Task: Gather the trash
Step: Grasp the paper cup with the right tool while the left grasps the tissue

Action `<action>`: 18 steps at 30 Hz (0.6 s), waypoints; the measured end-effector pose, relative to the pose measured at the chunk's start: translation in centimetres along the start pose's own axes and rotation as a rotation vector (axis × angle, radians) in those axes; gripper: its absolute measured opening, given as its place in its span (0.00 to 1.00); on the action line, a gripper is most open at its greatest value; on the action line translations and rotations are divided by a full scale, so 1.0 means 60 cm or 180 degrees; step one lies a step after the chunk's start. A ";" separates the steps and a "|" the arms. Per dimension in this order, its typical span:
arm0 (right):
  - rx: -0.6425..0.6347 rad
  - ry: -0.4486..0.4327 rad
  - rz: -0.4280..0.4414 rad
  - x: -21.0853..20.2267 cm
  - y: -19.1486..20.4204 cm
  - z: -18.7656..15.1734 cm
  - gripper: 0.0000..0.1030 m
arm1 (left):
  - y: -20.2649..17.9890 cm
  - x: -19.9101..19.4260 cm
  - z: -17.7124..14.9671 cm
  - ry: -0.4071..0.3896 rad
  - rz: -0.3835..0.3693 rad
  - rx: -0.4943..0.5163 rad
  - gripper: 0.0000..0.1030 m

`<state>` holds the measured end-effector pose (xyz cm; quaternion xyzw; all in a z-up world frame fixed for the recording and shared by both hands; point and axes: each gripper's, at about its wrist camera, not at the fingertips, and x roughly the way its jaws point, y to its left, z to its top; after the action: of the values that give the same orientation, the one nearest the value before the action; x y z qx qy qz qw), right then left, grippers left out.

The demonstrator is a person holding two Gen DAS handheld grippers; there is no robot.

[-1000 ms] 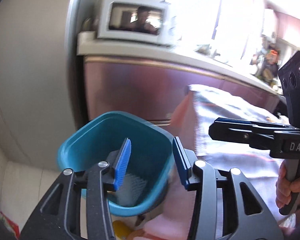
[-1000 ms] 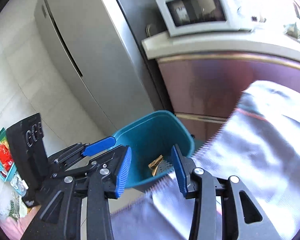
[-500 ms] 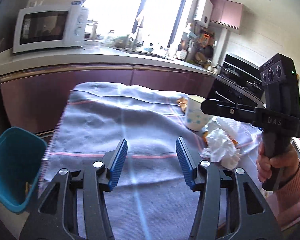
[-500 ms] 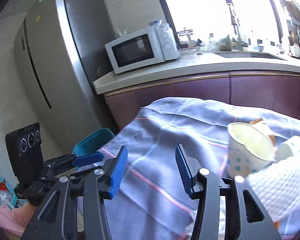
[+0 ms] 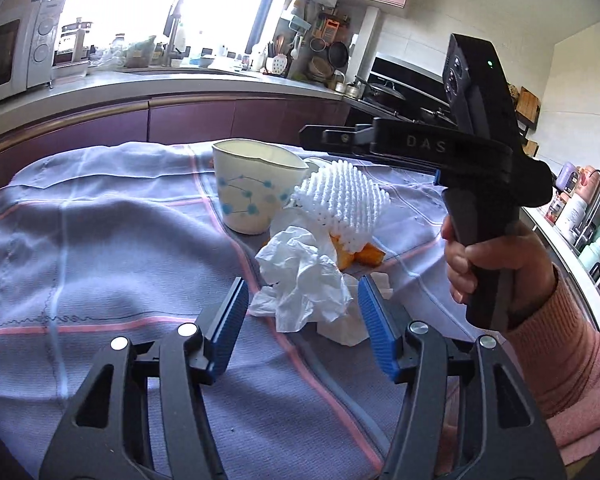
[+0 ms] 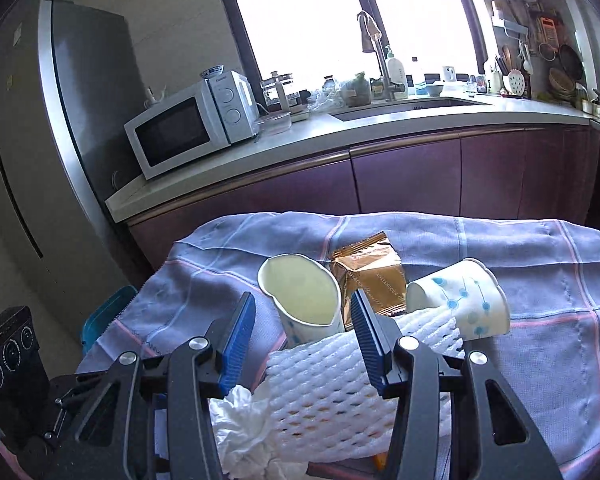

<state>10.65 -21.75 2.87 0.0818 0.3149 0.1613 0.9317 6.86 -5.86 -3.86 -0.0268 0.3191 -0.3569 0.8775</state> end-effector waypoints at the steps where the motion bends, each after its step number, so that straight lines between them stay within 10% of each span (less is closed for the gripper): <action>1: -0.0006 0.0027 -0.0004 0.005 -0.004 0.001 0.46 | -0.001 0.009 0.002 0.0030 -0.0020 -0.0005 0.55; 9: -0.0037 0.0189 -0.0019 0.041 -0.016 0.019 0.45 | 0.004 0.055 0.007 0.0231 -0.0040 -0.0095 0.52; 18: 0.0003 0.0386 -0.0005 0.075 -0.029 0.015 0.32 | 0.035 0.073 0.005 0.0377 -0.0230 -0.0312 0.21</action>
<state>14.99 -21.81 0.62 0.0720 0.3710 0.1651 0.9110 10.67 -7.17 -6.57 -0.0600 0.3863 -0.3733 0.8413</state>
